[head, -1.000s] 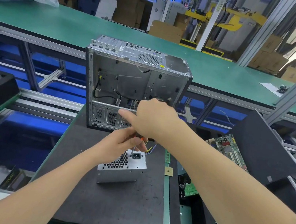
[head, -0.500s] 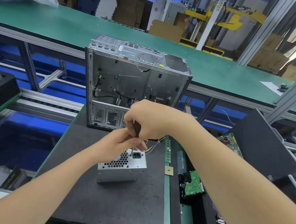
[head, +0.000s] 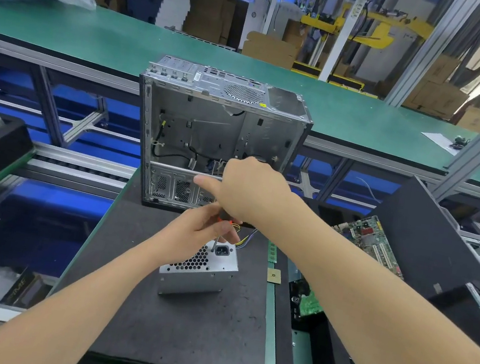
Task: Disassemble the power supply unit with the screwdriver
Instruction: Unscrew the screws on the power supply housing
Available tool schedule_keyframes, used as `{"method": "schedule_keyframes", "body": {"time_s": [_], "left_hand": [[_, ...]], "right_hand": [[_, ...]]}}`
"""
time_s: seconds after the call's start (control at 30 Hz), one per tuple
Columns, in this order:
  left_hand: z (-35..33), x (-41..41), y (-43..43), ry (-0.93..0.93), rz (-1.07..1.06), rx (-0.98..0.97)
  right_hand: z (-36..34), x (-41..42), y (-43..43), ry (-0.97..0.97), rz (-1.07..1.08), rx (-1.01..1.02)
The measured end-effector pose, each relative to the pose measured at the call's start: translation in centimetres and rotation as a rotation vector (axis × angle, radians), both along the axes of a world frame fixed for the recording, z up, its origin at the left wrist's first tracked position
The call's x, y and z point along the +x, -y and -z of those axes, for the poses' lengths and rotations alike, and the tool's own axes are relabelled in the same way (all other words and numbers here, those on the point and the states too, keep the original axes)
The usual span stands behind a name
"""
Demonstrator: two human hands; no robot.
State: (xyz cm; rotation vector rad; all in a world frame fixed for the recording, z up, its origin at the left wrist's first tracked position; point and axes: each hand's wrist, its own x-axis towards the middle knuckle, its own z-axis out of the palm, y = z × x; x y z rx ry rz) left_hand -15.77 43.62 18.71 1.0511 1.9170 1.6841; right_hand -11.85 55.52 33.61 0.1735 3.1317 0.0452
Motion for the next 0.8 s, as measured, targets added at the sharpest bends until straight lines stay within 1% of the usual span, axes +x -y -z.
{"method": "schedule_keyframes", "body": {"time_s": [0.1,0.33,0.4,0.63,0.67,0.73,0.8], "left_hand": [[0.0,0.0,0.0,-0.003,0.001,0.001],[-0.4,-0.2,0.5,0.034,-0.030,-0.013],[-0.5,-0.2,0.6,0.028,-0.035,-0.049],[-0.4,0.0,0.6,-0.003,-0.043,-0.085],[-0.4,0.0,0.7,-0.021,-0.041,-0.090],[-0.4,-0.1,0.6,-0.046,-0.037,-0.095],[-0.3,-0.1,0.5,-0.028,-0.033,-0.077]], "right_hand": [[-0.4,-0.2,-0.5,0.038,-0.057,0.007],[-2.4,0.2,-1.8,0.216,-0.482,0.015],[-2.6,0.4,-1.6,0.277,-0.539,0.027],[-2.1,0.3,-1.3,0.282,-0.569,0.033],[-2.2,0.4,-1.2,0.259,-0.560,0.036],[-2.1,0.6,-0.9,0.136,-0.481,0.071],[-1.7,0.8,-0.4,-0.032,-0.322,0.183]]}}
